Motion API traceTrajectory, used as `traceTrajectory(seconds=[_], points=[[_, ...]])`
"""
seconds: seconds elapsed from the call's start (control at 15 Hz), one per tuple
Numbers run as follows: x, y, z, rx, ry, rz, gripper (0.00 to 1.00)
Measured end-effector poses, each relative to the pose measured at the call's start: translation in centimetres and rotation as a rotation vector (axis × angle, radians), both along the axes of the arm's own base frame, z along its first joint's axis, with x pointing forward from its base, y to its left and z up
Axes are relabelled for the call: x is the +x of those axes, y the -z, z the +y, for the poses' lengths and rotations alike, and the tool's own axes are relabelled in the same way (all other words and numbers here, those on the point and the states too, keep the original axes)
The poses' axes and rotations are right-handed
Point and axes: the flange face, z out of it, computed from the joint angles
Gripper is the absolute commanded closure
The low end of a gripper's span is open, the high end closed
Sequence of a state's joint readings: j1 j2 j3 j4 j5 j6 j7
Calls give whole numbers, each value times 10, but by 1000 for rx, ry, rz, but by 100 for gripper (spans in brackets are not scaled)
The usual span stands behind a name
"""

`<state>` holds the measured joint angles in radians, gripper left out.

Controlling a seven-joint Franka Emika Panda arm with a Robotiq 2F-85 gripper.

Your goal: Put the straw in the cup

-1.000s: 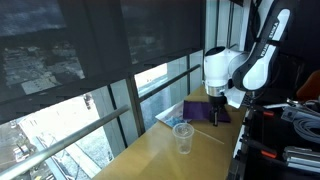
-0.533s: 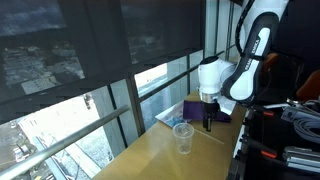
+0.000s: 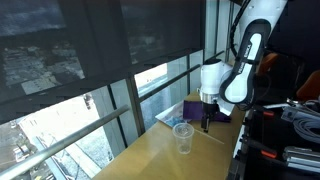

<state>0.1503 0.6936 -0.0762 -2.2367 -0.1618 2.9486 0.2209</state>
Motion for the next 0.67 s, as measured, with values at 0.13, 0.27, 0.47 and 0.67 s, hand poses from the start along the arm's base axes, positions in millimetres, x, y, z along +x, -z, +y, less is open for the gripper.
traceTrajectory(seconds=[0.13, 0.27, 0.47, 0.67], points=[[2, 12, -8, 7, 4, 13, 0], [5, 23, -13, 16, 8, 22, 0], [12, 37, -13, 26, 7, 25, 0], [20, 52, -12, 30, 10, 25, 28]])
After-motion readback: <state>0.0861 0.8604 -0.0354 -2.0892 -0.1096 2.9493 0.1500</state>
